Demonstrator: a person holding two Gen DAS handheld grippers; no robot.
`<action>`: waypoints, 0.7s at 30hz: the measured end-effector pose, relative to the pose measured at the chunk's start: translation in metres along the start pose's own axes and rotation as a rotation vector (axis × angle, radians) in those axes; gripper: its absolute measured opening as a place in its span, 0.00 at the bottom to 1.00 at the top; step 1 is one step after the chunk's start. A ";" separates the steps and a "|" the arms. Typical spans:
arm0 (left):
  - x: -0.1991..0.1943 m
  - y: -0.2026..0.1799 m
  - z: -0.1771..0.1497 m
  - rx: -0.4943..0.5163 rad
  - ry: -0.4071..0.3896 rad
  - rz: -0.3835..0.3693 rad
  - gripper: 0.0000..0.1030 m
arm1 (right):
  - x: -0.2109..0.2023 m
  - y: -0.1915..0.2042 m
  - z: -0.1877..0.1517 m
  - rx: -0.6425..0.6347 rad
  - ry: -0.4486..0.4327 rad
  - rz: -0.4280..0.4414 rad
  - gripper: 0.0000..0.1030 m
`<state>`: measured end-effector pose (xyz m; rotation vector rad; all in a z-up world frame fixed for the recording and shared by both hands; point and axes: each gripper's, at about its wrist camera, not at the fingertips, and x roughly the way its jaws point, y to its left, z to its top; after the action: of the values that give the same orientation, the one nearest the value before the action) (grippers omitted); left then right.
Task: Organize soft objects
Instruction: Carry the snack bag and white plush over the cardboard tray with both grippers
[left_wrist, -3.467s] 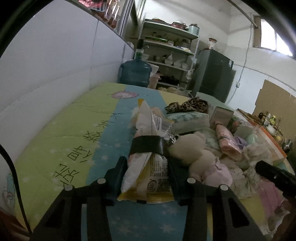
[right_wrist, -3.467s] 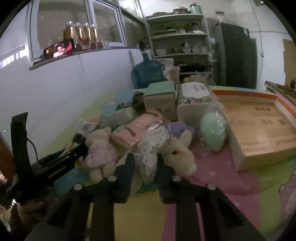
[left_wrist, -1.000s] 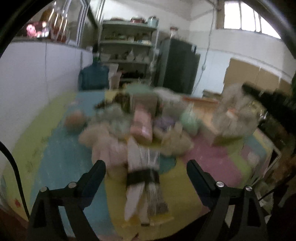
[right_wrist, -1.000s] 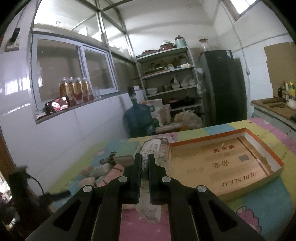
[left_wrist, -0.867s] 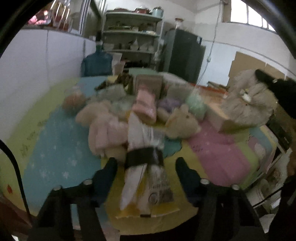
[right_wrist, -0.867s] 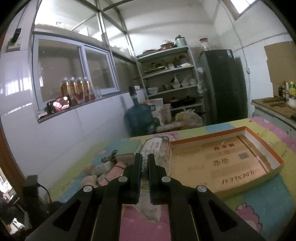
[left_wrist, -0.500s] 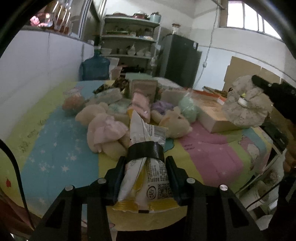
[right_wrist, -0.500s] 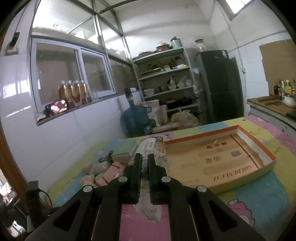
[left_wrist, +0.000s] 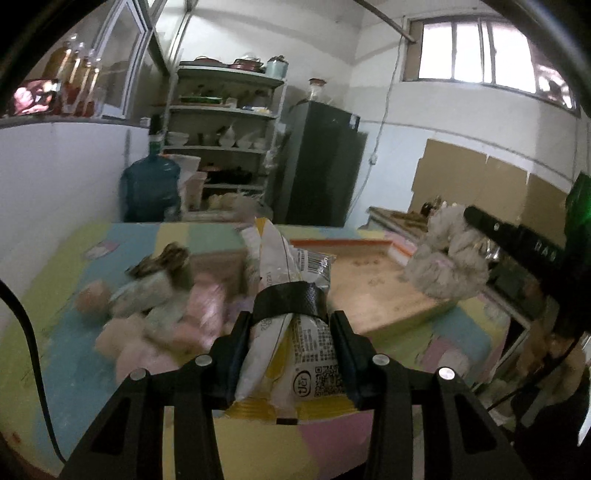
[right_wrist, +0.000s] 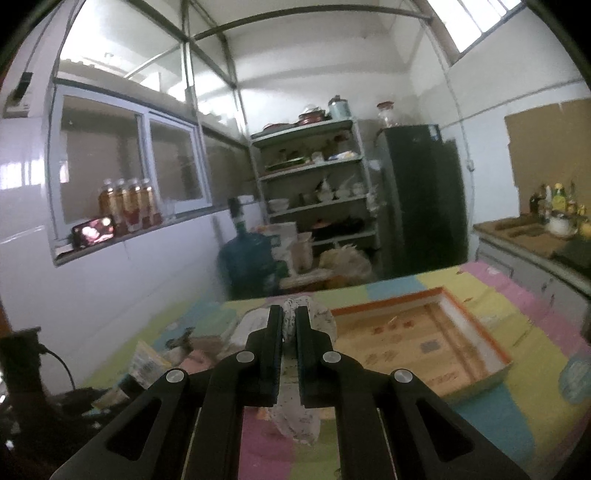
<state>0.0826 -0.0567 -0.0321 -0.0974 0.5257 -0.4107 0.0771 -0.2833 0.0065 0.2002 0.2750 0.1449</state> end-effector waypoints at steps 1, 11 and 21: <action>0.003 -0.003 0.004 0.002 -0.002 -0.007 0.42 | 0.001 -0.005 0.005 -0.003 -0.007 -0.015 0.06; 0.060 -0.046 0.046 -0.004 0.047 -0.107 0.42 | 0.014 -0.047 0.031 -0.015 -0.014 -0.116 0.06; 0.125 -0.080 0.065 -0.020 0.115 -0.105 0.42 | 0.028 -0.089 0.048 0.002 -0.004 -0.172 0.06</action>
<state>0.1851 -0.1810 -0.0185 -0.1215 0.6399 -0.5157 0.1279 -0.3738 0.0256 0.1785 0.2871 -0.0259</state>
